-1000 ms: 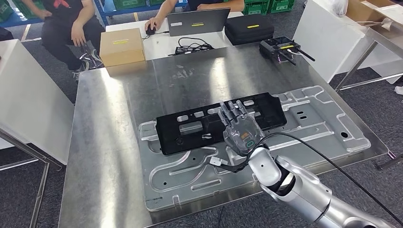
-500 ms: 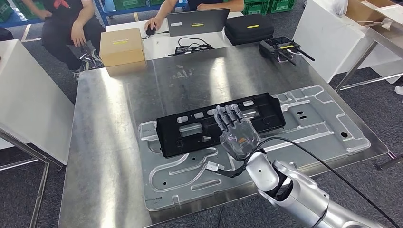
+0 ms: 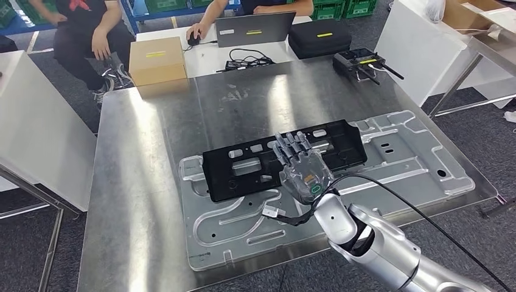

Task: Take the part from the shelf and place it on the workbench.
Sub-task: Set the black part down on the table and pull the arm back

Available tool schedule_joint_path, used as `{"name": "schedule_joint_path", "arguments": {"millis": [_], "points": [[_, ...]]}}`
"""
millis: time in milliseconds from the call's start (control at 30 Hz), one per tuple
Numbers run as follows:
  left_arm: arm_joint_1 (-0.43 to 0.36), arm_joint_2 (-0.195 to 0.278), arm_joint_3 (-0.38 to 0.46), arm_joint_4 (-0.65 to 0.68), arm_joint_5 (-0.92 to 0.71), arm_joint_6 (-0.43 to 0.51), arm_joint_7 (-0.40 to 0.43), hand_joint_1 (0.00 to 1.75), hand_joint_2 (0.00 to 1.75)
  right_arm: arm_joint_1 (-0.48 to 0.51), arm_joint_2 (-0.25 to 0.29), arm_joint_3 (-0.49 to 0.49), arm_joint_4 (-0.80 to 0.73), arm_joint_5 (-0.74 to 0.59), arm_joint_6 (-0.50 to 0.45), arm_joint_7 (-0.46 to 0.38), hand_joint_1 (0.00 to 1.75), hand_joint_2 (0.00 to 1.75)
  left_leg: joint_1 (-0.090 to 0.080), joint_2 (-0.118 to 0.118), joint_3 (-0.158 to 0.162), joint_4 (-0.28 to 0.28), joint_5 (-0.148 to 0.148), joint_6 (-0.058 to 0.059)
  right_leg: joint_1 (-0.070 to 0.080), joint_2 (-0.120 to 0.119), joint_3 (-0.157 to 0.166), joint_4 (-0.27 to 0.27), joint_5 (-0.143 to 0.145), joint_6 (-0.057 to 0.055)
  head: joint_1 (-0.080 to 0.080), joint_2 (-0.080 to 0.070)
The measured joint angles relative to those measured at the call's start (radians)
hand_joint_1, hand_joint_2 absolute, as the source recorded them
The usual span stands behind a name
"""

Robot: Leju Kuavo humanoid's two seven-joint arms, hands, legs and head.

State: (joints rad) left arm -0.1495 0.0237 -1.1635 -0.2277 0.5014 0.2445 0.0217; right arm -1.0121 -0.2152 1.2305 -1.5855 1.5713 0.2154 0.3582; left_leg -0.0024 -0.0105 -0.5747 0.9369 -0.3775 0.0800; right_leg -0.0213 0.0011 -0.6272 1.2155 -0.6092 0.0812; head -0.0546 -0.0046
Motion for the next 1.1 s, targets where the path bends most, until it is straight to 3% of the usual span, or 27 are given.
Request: {"name": "schedule_joint_path", "arguments": {"millis": [33, 67, 133, 167, 233, 333, 400, 467, 500, 533, 567, 600, 667, 700, 733, 800, 867, 933, 1000, 1033, 1067, 1100], "points": [[0.000, 0.000, 0.000, 0.000, 0.000, 0.000, 0.000, 0.00, 0.00, 0.003, 0.000, 0.000, 0.002, 0.000, 0.000, -0.001, 0.00, 0.00, 0.002, 0.000, 0.000, 0.001, 0.001, -0.001, -0.003, 0.000, -0.011, 0.020, 0.006, 0.004, 0.000, 0.000], [0.000, 0.000, 0.000, 0.000, -0.001, -0.001, 0.000, 0.00, 0.00, 0.004, -0.001, 0.000, 0.004, 0.000, 0.000, -0.001, 0.00, 0.00, 0.005, 0.000, -0.001, 0.002, 0.001, -0.003, -0.008, 0.000, -0.001, -0.003, 0.032, 0.008, 0.000, 0.000], [0.000, 0.001, 0.000, 0.000, -0.001, -0.002, 0.000, 0.00, 0.00, 0.004, -0.001, 0.000, 0.006, 0.000, -0.002, -0.001, 0.00, 0.00, 0.011, -0.001, -0.003, 0.008, 0.001, -0.015, -0.020, -0.001, 0.066, -0.143, 0.104, 0.022, 0.000, 0.000], [-0.001, 0.001, 0.000, 0.000, -0.002, -0.002, 0.000, 0.00, 0.00, 0.003, -0.001, 0.000, 0.007, 0.000, -0.004, -0.001, 0.00, 0.00, 0.012, -0.003, -0.005, 0.011, 0.001, -0.023, -0.022, 0.003, 0.095, -0.204, 0.132, 0.023, 0.000, 0.000], [-0.002, 0.003, 0.000, 0.000, -0.002, -0.003, -0.002, 0.00, 0.00, 0.001, 0.000, 0.000, 0.008, 0.000, -0.006, -0.002, 0.00, 0.00, 0.010, -0.006, -0.014, 0.019, 0.005, -0.040, -0.023, 0.011, 0.113, -0.253, 0.148, 0.012, 0.000, 0.000], [-0.001, 0.004, 0.000, 0.000, -0.002, -0.008, -0.005, 0.00, 0.00, -0.003, 0.002, 0.000, 0.012, 0.000, -0.006, -0.005, 0.00, 0.00, 0.015, -0.007, -0.032, 0.028, 0.008, -0.061, -0.018, 0.011, 0.088, -0.248, 0.159, -0.023, -0.001, 0.000], [0.001, 0.005, 0.000, 0.000, -0.002, -0.012, -0.006, 0.00, 0.00, -0.007, 0.003, -0.001, 0.013, 0.000, -0.004, -0.010, 0.00, 0.00, 0.020, -0.002, -0.064, 0.095, -0.053, -0.068, -0.015, 0.007, 0.068, -0.250, 0.175, -0.043, -0.001, 0.000], [-0.001, 0.005, 0.000, 0.000, -0.003, -0.014, -0.008, 0.00, 0.00, -0.009, 0.003, -0.002, 0.015, 0.000, -0.001, -0.014, 0.00, 0.00, 0.020, 0.000, -0.109, 0.235, -0.150, -0.070, -0.008, 0.005, 0.047, -0.249, 0.190, -0.055, -0.001, 0.000], [-0.002, 0.005, 0.000, 0.000, -0.004, -0.014, -0.009, 0.00, 0.00, -0.009, 0.003, -0.002, 0.016, 0.000, 0.001, -0.015, 0.00, 0.00, 0.018, 0.001, -0.123, 0.298, -0.182, -0.068, -0.003, 0.005, 0.037, -0.249, 0.197, -0.058, -0.001, 0.000], [-0.002, 0.005, 0.000, 0.000, -0.004, -0.014, -0.010, 0.00, 0.00, -0.008, 0.003, -0.002, 0.016, 0.000, 0.003, -0.015, 0.00, 0.00, 0.016, 0.001, -0.123, 0.331, -0.194, -0.064, 0.002, 0.004, 0.027, -0.249, 0.205, -0.060, -0.001, 0.000], [-0.002, 0.005, 0.000, 0.000, -0.006, -0.015, -0.010, 0.00, 0.00, -0.008, 0.003, -0.002, 0.017, 0.000, 0.004, -0.016, 0.00, 0.00, 0.011, 0.001, -0.103, 0.323, -0.184, -0.057, 0.007, 0.004, 0.018, -0.249, 0.212, -0.062, -0.001, 0.000], [-0.003, 0.005, 0.000, 0.000, -0.007, -0.015, -0.011, 0.00, 0.00, -0.008, 0.003, -0.003, 0.017, 0.000, 0.004, -0.016, 0.00, 0.00, 0.005, 0.001, -0.063, 0.279, -0.162, -0.046, 0.012, 0.004, 0.011, -0.248, 0.220, -0.063, -0.001, 0.000], [-0.007, 0.008, 0.000, 0.000, -0.008, -0.015, -0.011, 0.00, 0.00, -0.011, 0.003, -0.006, 0.017, 0.000, 0.005, -0.016, 0.00, 0.00, -0.015, 0.002, 0.046, 0.124, -0.123, -0.013, 0.020, 0.004, 0.001, -0.248, 0.233, -0.064, -0.001, 0.000], [-0.011, 0.010, 0.000, 0.000, -0.010, -0.016, -0.012, 0.00, 0.00, -0.014, 0.002, -0.008, 0.017, 0.000, 0.005, -0.016, 0.00, 0.00, -0.023, 0.005, 0.086, 0.060, -0.114, -0.003, 0.021, 0.003, -0.002, -0.249, 0.240, -0.062, -0.001, 0.000], [-0.014, 0.012, 0.000, 0.000, -0.011, -0.017, -0.012, 0.00, 0.00, -0.016, 0.002, -0.010, 0.017, 0.000, 0.005, -0.016, 0.00, 0.00, -0.030, 0.007, 0.110, 0.019, -0.112, 0.003, 0.020, 0.002, -0.004, -0.251, 0.247, -0.059, -0.001, 0.000], [-0.018, 0.012, 0.000, 0.000, -0.013, -0.019, -0.013, 0.00, 0.00, -0.018, 0.002, -0.012, 0.017, 0.000, 0.005, -0.016, 0.00, 0.00, -0.033, 0.010, 0.111, -0.006, -0.101, 0.000, 0.017, 0.001, -0.006, -0.256, 0.263, -0.049, -0.001, 0.000], [-0.019, 0.010, 0.000, 0.000, -0.013, -0.020, -0.013, 0.00, 0.00, -0.019, 0.001, -0.013, 0.019, 0.000, 0.005, -0.016, 0.00, 0.00, -0.027, 0.012, 0.100, -0.018, -0.077, 0.003, 0.017, 0.002, -0.020, -0.243, 0.246, -0.040, 0.000, 0.000], [-0.020, 0.010, 0.000, 0.000, -0.014, -0.021, -0.013, 0.00, 0.00, -0.019, -0.002, -0.014, 0.020, 0.000, 0.005, -0.016, 0.00, 0.00, -0.019, 0.015, 0.080, -0.025, -0.050, 0.007, 0.014, 0.003, -0.053, -0.155, 0.159, -0.029, 0.000, 0.000], [-0.019, 0.008, 0.000, 0.000, -0.014, -0.022, -0.013, 0.00, 0.00, -0.017, -0.003, -0.015, 0.022, 0.000, 0.005, -0.016, 0.00, 0.00, -0.016, 0.016, 0.055, -0.025, -0.029, 0.007, 0.008, 0.002, -0.089, -0.016, 0.072, -0.016, 0.000, 0.000], [-0.019, 0.007, 0.000, 0.000, -0.014, -0.022, -0.013, 0.00, 0.00, -0.015, -0.004, -0.015, 0.023, 0.000, 0.005, -0.017, 0.00, 0.00, -0.014, 0.017, 0.043, -0.023, -0.020, 0.005, 0.004, 0.002, -0.093, 0.032, 0.060, -0.009, 0.000, 0.000], [-0.018, 0.006, 0.000, 0.000, -0.014, -0.022, -0.013, 0.00, 0.00, -0.014, -0.004, -0.015, 0.024, 0.000, 0.005, -0.017, 0.00, 0.00, -0.011, 0.017, 0.030, -0.021, -0.011, 0.001, -0.001, 0.002, -0.080, 0.044, 0.072, -0.003, 0.001, 0.000], [-0.019, 0.006, 0.000, 0.000, -0.014, -0.023, -0.013, 0.00, 0.00, -0.014, -0.004, -0.015, 0.025, 0.000, 0.005, -0.017, 0.00, 0.00, -0.007, 0.017, 0.018, -0.018, -0.004, -0.004, -0.006, 0.002, -0.050, 0.020, 0.098, 0.004, 0.001, 0.000]]}}
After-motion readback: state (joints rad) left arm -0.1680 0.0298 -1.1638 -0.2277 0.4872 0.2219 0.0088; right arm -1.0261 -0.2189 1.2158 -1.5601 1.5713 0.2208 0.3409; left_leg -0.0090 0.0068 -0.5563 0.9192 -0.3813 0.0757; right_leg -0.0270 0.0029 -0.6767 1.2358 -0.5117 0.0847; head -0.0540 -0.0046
